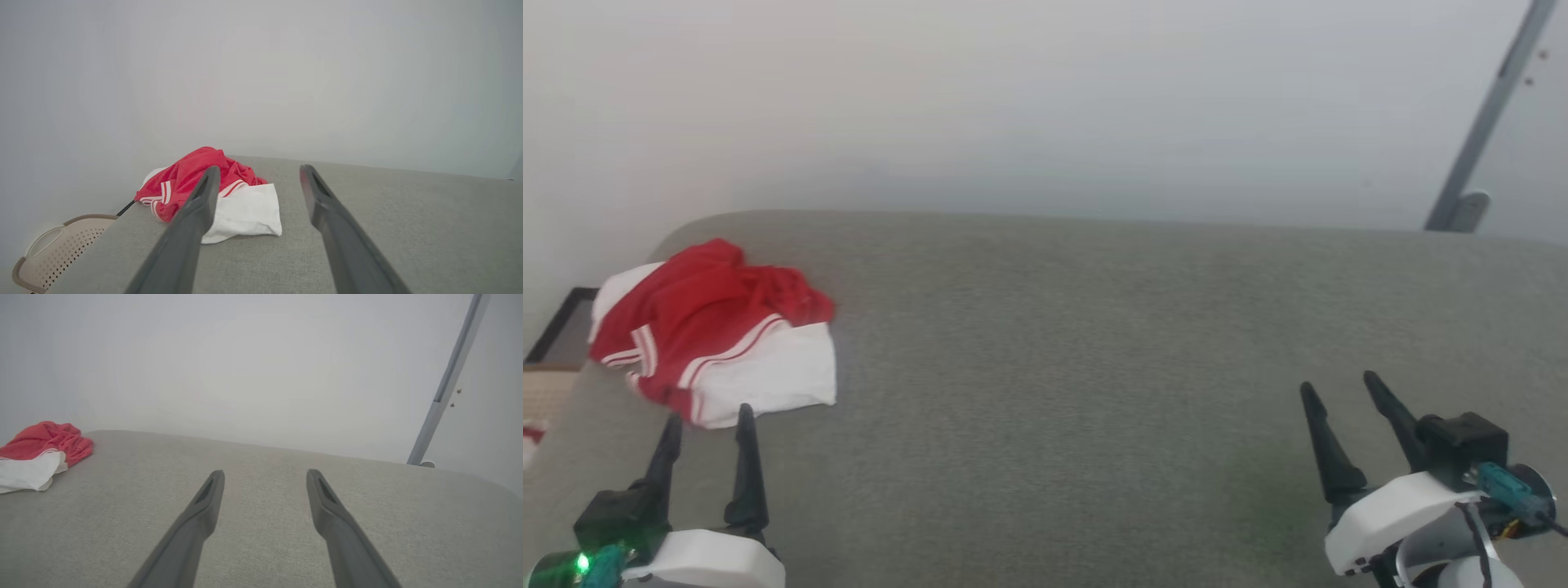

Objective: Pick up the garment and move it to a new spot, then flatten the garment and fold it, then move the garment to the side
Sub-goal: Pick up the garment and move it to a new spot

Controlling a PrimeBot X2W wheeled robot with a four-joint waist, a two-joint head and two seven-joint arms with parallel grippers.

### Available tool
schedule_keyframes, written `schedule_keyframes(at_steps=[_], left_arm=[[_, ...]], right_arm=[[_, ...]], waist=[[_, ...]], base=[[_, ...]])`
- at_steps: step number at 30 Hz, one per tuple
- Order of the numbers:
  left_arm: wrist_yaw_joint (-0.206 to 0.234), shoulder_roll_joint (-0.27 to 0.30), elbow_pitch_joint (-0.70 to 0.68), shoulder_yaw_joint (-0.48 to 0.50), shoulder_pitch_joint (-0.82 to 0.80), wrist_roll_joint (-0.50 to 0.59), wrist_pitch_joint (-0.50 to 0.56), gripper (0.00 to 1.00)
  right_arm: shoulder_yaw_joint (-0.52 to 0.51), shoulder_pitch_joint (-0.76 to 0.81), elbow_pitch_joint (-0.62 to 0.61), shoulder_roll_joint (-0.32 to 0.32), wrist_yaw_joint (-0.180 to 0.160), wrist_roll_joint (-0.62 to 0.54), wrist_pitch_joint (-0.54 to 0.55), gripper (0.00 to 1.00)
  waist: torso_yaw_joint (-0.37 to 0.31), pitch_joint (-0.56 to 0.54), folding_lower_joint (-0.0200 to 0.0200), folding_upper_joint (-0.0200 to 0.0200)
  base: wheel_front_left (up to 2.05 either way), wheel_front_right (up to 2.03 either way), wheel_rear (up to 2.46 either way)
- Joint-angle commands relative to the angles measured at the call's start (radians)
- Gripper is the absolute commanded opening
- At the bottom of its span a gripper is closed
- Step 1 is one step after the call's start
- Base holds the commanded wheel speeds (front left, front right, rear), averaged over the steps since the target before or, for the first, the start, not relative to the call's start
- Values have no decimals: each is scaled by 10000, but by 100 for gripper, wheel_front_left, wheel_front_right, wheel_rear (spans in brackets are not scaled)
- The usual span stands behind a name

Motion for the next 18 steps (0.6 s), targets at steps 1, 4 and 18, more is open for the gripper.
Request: schedule_keyframes(at_steps=[1,4,18], left_arm=[[56,29,25,45,12,29,-53,100],[106,50,45,182,103,-70,-54,100],[256,347,-356,570,608,-457,203,100]], right_arm=[[74,-123,-1,-16,4,83,24,100],[335,-200,63,-39,4,152,12,100],[1224,-569,448,46,2,393,-191,100]], waist=[[319,-104,0,-1],[708,-198,0,-1],[2120,-460,0,-1]], base=[[0,0,0],[0,0,0],[0,0,0]])
